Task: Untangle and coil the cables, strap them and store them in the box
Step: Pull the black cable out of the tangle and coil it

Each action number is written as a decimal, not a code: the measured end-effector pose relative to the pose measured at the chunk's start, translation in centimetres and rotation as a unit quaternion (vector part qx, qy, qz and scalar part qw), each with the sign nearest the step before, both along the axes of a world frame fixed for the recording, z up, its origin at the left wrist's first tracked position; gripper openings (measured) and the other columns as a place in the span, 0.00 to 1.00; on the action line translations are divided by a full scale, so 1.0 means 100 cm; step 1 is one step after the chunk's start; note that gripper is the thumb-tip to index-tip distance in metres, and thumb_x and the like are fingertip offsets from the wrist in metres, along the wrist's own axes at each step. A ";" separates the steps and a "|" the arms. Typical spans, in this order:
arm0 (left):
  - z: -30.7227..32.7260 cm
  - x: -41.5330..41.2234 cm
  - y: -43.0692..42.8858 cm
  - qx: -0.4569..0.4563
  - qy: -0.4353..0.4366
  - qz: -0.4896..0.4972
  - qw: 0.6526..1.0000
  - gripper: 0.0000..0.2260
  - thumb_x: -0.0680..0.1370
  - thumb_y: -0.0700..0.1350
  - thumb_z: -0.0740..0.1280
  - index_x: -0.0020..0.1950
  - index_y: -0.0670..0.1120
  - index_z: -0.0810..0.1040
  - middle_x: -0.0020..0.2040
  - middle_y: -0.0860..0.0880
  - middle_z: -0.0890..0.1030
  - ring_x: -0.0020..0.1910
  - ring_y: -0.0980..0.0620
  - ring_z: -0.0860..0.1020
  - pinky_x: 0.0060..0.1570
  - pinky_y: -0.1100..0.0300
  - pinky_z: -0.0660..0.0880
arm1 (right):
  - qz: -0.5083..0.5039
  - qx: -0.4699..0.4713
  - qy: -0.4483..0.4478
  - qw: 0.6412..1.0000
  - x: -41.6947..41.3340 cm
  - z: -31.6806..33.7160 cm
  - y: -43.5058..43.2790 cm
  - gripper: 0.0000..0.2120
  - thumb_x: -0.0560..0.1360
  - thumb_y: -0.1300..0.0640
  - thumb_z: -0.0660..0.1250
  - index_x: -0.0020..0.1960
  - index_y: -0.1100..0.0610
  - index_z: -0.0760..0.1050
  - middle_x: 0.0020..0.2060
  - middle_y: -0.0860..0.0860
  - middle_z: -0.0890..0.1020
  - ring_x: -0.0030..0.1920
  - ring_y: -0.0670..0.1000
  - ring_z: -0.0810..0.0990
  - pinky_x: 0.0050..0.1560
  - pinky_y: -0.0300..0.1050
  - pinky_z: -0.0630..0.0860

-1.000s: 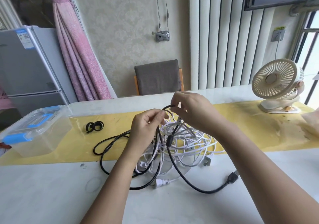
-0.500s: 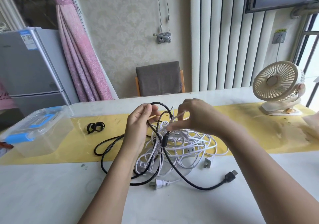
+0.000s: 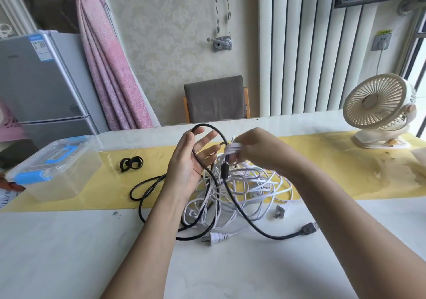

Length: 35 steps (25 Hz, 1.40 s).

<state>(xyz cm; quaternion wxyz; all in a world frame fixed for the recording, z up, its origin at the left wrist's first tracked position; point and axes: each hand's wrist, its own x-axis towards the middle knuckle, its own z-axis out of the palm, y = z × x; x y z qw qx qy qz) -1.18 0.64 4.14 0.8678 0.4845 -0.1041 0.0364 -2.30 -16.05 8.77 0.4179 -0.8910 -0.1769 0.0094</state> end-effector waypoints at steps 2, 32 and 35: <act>-0.003 0.002 0.006 0.084 0.000 -0.015 0.996 0.09 0.79 0.51 0.59 0.53 0.49 0.76 0.48 0.46 0.84 0.25 0.58 0.72 0.23 0.69 0.66 | 0.044 0.168 0.050 0.984 0.003 0.004 -0.010 0.15 0.69 0.75 0.59 0.35 0.60 0.77 0.33 0.54 0.79 0.35 0.49 0.74 0.36 0.38 0.68; -0.029 0.007 -0.010 0.138 -0.010 0.148 0.979 0.06 0.72 0.39 0.68 0.44 0.47 0.72 0.33 0.50 0.78 0.31 0.53 0.76 0.31 0.63 0.74 | 0.004 0.041 0.031 0.999 -0.001 -0.033 0.022 0.18 0.66 0.46 0.76 0.38 0.60 0.74 0.29 0.48 0.71 0.31 0.47 0.67 0.33 0.43 0.62; -0.029 0.008 -0.011 0.142 -0.006 0.139 0.980 0.04 0.78 0.35 0.63 0.44 0.41 0.71 0.28 0.53 0.77 0.27 0.57 0.76 0.29 0.65 0.74 | -0.015 0.053 0.026 0.998 0.000 -0.041 0.029 0.18 0.64 0.46 0.77 0.34 0.56 0.73 0.25 0.45 0.70 0.28 0.46 0.66 0.31 0.42 0.61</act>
